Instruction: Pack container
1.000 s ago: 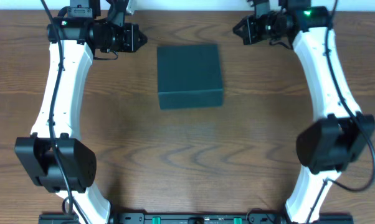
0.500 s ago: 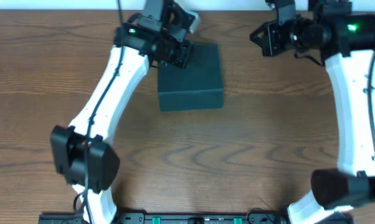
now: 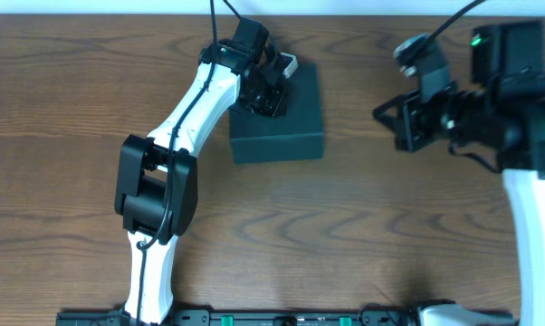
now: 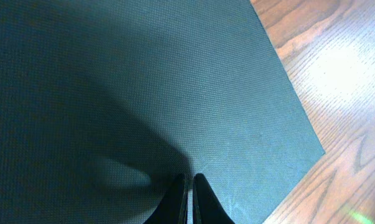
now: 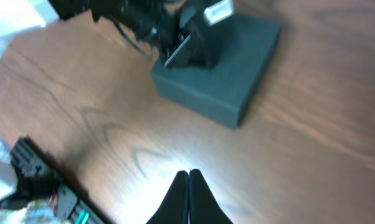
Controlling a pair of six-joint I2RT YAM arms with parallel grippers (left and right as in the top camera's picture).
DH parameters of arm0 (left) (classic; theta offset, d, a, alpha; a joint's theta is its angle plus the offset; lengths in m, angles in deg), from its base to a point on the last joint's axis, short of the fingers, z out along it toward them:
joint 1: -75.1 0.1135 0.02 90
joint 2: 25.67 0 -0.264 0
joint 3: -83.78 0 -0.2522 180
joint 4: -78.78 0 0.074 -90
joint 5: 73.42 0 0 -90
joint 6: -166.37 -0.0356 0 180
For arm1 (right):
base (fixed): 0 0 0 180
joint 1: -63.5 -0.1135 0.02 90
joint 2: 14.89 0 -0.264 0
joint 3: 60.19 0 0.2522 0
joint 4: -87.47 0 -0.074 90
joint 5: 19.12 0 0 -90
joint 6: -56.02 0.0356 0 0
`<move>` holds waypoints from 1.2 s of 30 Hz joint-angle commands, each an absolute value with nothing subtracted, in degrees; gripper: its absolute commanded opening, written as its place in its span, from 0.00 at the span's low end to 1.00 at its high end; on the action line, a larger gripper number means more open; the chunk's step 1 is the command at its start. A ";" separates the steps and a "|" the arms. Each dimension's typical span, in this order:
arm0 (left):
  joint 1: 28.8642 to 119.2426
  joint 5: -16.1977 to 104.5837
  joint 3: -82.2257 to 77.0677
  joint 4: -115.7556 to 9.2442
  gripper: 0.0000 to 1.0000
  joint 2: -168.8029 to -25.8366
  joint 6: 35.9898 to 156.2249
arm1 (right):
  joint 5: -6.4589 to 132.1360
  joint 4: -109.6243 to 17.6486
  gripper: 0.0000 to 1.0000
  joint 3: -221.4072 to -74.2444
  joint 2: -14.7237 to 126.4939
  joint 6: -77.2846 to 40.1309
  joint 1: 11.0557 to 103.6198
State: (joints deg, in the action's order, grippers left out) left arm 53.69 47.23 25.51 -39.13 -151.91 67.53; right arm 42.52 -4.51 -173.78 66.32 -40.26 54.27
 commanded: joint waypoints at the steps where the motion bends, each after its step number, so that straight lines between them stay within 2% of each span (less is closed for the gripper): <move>1: 53.65 47.73 25.27 -38.38 0.06 -153.83 66.04 | 44.01 -9.89 0.02 -162.04 63.41 -35.58 51.95; 4: 53.65 47.73 25.27 -38.45 0.06 -153.83 66.04 | 44.60 -20.10 0.02 -148.47 61.82 -31.95 49.83; 8: 53.65 47.73 25.27 -38.32 0.06 -153.83 66.04 | 45.10 -43.05 0.02 -127.66 62.10 -23.10 45.72; 15: 53.65 47.73 25.27 -38.19 0.06 -153.83 66.06 | 57.91 -70.26 0.01 -110.07 62.43 -9.97 40.13; 19: 53.65 47.73 25.27 -38.19 0.06 -153.83 66.06 | 66.26 -81.52 0.01 -106.22 65.91 -7.19 37.22; 27: 53.65 47.73 25.27 -38.14 0.06 -153.83 66.09 | 67.81 -100.47 0.02 -106.20 79.59 -3.71 36.63; 36: 53.65 47.73 25.27 -38.19 0.06 -153.83 66.09 | 72.88 -108.23 0.02 -106.20 83.37 -2.49 36.63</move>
State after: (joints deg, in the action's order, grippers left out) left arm 53.67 47.93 25.51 -38.45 -151.99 67.09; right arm 69.41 -107.42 -106.26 82.78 -3.74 37.00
